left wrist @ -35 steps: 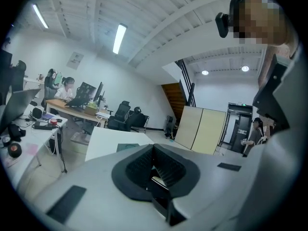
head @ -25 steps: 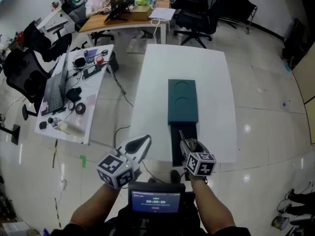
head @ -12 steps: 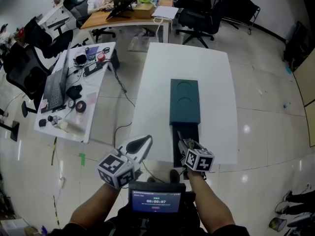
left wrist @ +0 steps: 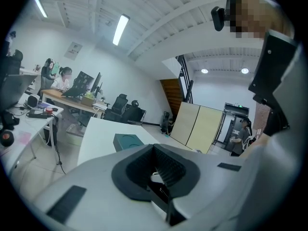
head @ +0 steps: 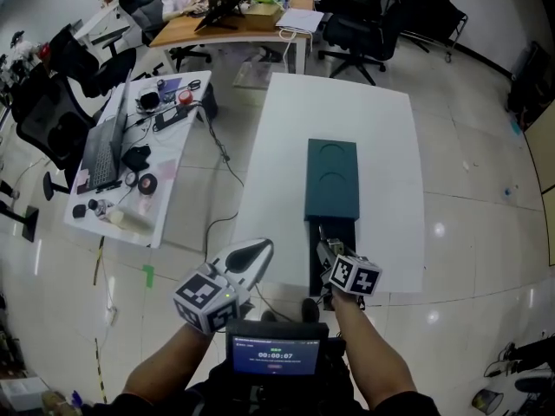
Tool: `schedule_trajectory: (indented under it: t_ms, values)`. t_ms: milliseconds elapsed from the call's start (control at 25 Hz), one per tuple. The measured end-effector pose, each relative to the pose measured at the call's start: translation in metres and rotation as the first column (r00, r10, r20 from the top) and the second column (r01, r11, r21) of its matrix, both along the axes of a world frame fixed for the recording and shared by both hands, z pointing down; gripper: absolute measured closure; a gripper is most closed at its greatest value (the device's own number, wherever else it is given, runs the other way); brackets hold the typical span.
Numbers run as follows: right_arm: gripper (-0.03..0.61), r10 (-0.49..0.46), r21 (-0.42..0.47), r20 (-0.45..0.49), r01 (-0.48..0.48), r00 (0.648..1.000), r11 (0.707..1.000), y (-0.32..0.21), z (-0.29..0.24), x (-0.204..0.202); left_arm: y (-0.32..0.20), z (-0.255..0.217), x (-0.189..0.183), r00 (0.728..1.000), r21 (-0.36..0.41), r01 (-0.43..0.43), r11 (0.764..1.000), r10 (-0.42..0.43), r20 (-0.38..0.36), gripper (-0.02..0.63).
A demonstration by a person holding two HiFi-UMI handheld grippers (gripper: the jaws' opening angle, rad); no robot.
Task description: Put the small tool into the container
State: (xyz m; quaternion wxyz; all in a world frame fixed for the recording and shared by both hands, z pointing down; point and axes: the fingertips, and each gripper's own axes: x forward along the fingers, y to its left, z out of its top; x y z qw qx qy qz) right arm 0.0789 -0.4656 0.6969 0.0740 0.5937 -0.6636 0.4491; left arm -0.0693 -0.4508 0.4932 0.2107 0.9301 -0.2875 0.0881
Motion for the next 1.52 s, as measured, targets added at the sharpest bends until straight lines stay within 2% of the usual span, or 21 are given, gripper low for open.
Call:
schedule_trajectory:
  t_ms: [640, 880, 1040, 1120, 1320, 1440, 1520]
  values:
    - [0.331, 0.043, 0.068, 0.114, -0.051, 0.992, 0.996, -0.024, -0.001, 0.005, 0.001, -0.002, 0.005, 0.999, 0.007, 0.034, 0.999, -0.035, 0.028, 0.601]
    - [0.315, 0.003, 0.066, 0.061, -0.007, 0.998, 0.998, -0.02, -0.001, 0.004, 0.007, -0.003, 0.008, 0.999, 0.01, 0.035, 0.999, -0.035, 0.035, 0.601]
    - [0.226, -0.04, 0.085, 0.03, 0.037, 0.999, 0.996, -0.018, -0.01, 0.0, 0.012, -0.008, 0.015, 0.999, 0.009, 0.03, 1.0, -0.03, 0.032, 0.601]
    - [0.224, -0.046, 0.097, -0.001, 0.046, 0.999, 0.994, -0.017, -0.016, 0.005, 0.016, -0.009, 0.019, 0.999, 0.011, 0.023, 1.0, -0.023, 0.03, 0.601]
    - [0.225, -0.074, 0.069, 0.019, 0.073, 0.997, 0.995, -0.007, -0.016, 0.003, 0.024, -0.007, 0.027, 1.0, 0.009, 0.013, 1.0, -0.013, 0.027, 0.601]
    - [0.228, -0.102, 0.054, -0.058, 0.105, 0.993, 0.993, 0.001, -0.016, 0.004, 0.028, -0.006, 0.031, 1.0, 0.008, 0.006, 1.0, -0.006, 0.028, 0.601]
    - [0.254, -0.106, 0.045, -0.102, 0.111, 0.989, 0.993, 0.002, -0.014, 0.006, 0.029, -0.006, 0.033, 1.0, 0.006, 0.004, 1.0, -0.005, 0.03, 0.601]
